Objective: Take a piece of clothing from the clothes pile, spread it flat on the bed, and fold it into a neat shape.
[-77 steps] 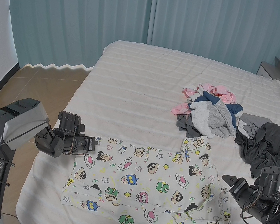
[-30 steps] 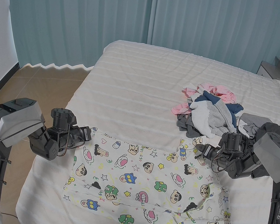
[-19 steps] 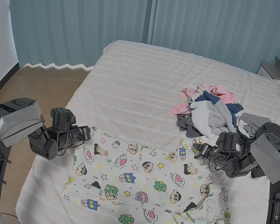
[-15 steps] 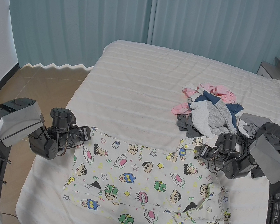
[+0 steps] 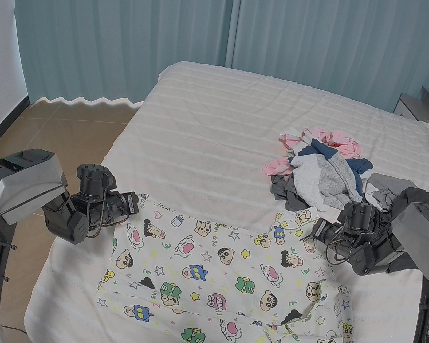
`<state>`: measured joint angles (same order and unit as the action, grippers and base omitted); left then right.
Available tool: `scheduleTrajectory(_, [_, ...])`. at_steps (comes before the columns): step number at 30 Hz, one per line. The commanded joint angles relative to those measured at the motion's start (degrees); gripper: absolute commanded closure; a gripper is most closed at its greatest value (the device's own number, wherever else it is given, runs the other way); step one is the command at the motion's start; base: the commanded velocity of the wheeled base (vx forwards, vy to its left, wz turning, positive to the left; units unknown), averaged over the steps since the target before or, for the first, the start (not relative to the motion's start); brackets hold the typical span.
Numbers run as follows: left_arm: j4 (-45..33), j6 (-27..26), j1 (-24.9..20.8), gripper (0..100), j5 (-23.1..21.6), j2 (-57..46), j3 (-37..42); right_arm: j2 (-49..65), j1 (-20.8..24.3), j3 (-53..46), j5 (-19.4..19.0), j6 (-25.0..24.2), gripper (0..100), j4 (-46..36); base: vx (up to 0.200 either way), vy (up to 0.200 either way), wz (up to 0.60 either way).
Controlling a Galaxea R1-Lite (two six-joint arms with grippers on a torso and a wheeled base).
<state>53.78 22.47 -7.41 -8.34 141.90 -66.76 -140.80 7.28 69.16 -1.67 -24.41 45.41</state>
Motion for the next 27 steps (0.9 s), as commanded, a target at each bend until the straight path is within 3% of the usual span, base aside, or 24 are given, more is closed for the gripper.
scheduleTrajectory(1, [-0.08,-0.32,0.29,100,-0.01,-1.45,-0.22,4.57,0.11,-3.42,-1.49,-0.20,100,0.73,0.000,0.000,0.00])
scheduleTrajectory(10, [-0.44,-0.76,1.44,100,0.08,-3.47,0.31,7.73,-0.07,-9.57,-5.27,-0.73,100,2.84,0.000,0.000,0.00])
scheduleTrajectory(19, [-0.44,-1.55,1.35,100,0.08,-2.59,0.40,6.07,0.02,-8.95,-5.45,-0.47,100,2.23,0.000,0.000,0.00])
scheduleTrajectory(20, [-0.44,-1.55,1.26,100,0.08,-2.59,0.40,5.89,0.02,-8.86,-5.45,-0.47,0,2.23,0.000,0.000,0.00])
scheduleTrajectory(27, [-0.35,-1.55,1.26,100,0.08,-2.24,0.49,3.69,0.11,-8.69,-6.50,-0.20,0,2.93,0.000,0.000,0.00])
